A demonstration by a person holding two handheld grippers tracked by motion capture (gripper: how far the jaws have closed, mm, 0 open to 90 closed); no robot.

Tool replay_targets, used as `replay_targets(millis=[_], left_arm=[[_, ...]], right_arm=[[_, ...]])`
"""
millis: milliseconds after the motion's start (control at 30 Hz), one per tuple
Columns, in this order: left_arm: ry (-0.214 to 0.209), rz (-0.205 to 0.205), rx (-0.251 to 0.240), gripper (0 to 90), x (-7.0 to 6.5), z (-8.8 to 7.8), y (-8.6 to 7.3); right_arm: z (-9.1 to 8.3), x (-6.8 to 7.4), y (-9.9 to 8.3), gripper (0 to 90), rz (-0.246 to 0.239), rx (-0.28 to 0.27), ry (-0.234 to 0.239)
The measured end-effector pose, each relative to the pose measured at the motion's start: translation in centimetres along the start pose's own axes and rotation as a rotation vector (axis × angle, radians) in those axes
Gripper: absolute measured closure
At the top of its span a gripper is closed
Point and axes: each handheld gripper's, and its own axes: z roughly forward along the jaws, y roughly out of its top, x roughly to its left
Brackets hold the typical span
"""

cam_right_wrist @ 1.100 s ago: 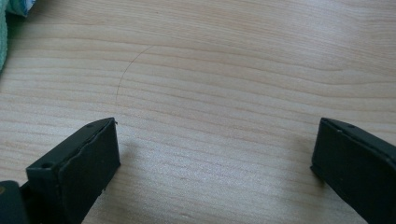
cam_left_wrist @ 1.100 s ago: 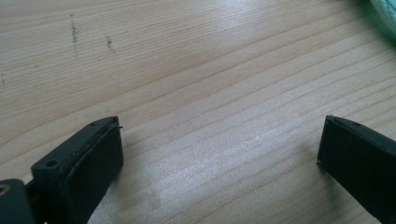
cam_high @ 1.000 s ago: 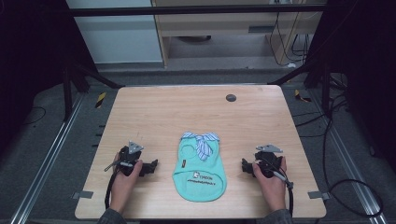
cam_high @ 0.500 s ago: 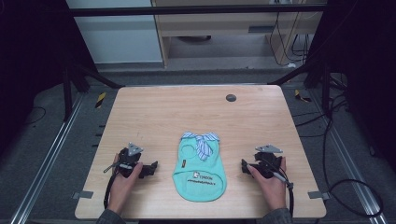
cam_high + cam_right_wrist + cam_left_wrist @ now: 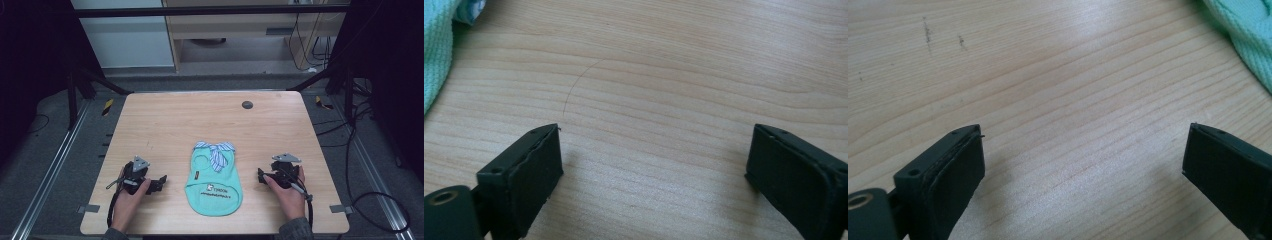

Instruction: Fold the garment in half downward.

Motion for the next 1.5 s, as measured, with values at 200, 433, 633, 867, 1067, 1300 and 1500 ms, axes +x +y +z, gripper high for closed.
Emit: replay_targets(millis=[200, 433, 633, 867, 1067, 1300, 1500], left_arm=[[-0.014, -0.008, -0.016, 3.2, -0.1, -0.5, 0.0], [-0.009, -0.003, -0.042, 3.8, -0.5, -1.6, 0.3], [-0.032, 0.025, -0.06, 5.3, -1.1, -2.7, 3.0], [-0.095, 0.069, -0.022, 7.7, -1.1, -1.1, 7.7], [-0.125, 0.098, 0.004, 8.0, -1.2, 0.8, 10.6], [-0.126, 0.133, 0.039, 13.6, -2.3, 3.8, 14.3], [-0.141, 0.131, 0.05, 28.5, -2.9, 5.1, 15.8]], right_arm=[[-0.3, 0.3, -0.2, 17.0, -0.009, -0.018, 0.013], [-0.8, 0.9, -0.5, 38.0, -0.029, -0.043, 0.033], [-2.3, 2.1, 0.9, 47.7, -0.087, -0.061, 0.066], [-3.2, 3.2, 4.6, 58.0, -0.166, -0.054, 0.103], [-2.7, 3.6, 7.1, 64.3, -0.21, -0.034, 0.129], [0.0, 4.1, 9.9, 73.5, -0.27, 0.039, 0.153], [1.6, 5.0, 11.5, 79.3, -0.288, 0.045, 0.179]])
